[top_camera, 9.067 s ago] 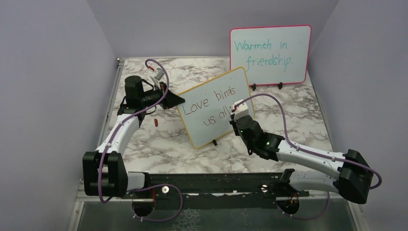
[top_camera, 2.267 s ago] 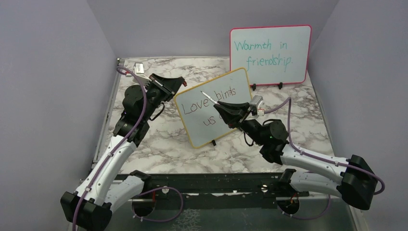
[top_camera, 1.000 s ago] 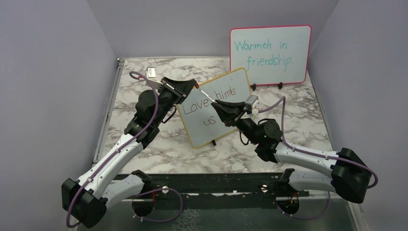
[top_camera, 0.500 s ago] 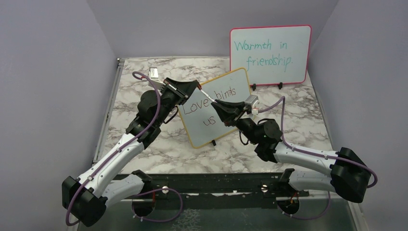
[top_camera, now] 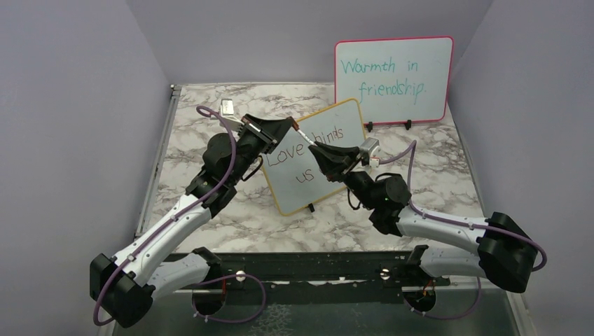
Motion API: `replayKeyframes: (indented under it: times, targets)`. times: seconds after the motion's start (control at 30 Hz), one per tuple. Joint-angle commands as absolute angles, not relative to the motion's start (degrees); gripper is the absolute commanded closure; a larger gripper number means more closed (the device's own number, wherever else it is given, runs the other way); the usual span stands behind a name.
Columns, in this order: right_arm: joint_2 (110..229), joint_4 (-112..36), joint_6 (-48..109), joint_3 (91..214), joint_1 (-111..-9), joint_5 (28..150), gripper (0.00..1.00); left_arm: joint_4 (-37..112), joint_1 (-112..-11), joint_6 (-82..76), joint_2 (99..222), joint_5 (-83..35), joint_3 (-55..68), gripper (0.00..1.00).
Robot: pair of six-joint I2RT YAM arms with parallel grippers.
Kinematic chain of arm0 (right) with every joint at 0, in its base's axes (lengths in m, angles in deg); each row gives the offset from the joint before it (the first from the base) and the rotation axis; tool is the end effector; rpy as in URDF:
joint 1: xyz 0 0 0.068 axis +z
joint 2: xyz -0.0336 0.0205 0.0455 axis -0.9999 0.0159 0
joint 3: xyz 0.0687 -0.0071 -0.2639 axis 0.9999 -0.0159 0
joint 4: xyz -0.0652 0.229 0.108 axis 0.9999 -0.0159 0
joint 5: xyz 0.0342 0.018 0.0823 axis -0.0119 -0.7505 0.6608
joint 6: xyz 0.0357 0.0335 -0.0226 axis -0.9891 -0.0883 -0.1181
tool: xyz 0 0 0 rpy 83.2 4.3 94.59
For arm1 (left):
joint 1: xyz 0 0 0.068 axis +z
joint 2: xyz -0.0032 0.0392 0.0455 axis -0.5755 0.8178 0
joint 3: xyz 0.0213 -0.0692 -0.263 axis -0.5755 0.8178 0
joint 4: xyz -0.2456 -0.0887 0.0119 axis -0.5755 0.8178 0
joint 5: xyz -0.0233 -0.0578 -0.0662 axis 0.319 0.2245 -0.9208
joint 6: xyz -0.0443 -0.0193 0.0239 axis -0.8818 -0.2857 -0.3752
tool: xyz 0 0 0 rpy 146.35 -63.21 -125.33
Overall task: Write a sentence on the whiteboard
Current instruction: Close the whiteboard marker at the center of the board.
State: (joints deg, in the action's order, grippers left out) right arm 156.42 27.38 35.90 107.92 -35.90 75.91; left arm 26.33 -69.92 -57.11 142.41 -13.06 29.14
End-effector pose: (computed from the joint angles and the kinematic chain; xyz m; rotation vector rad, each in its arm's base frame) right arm 0.1517 0.1974 0.3092 -0.4168 1.0472 0.8072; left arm 0.1959 -0.1340 0.3706 -0.4869 1.5715 -1.3603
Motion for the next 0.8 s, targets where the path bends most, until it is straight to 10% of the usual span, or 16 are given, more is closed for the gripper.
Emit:
replayKeyframes:
  times: [0.0,0.3,0.6,0.77]
  targets:
    - [158.09,34.29,36.46,108.91,-35.56,74.86,0.99,22.77,-72.76,-58.57,143.45,-13.37,30.10,1.00]
    - [159.89,41.18,34.83,108.05,-35.57,73.42,0.99,20.29,-76.73,-55.95,143.06,-11.20,31.67,0.99]
    - [158.77,42.70,31.77,106.16,-35.56,73.01,0.99,18.56,-76.65,-47.19,137.69,-9.30,33.48,0.53]
    - [155.99,40.52,30.01,105.00,-35.56,73.99,0.99,17.52,-75.40,-42.55,136.54,-10.88,33.04,0.44]
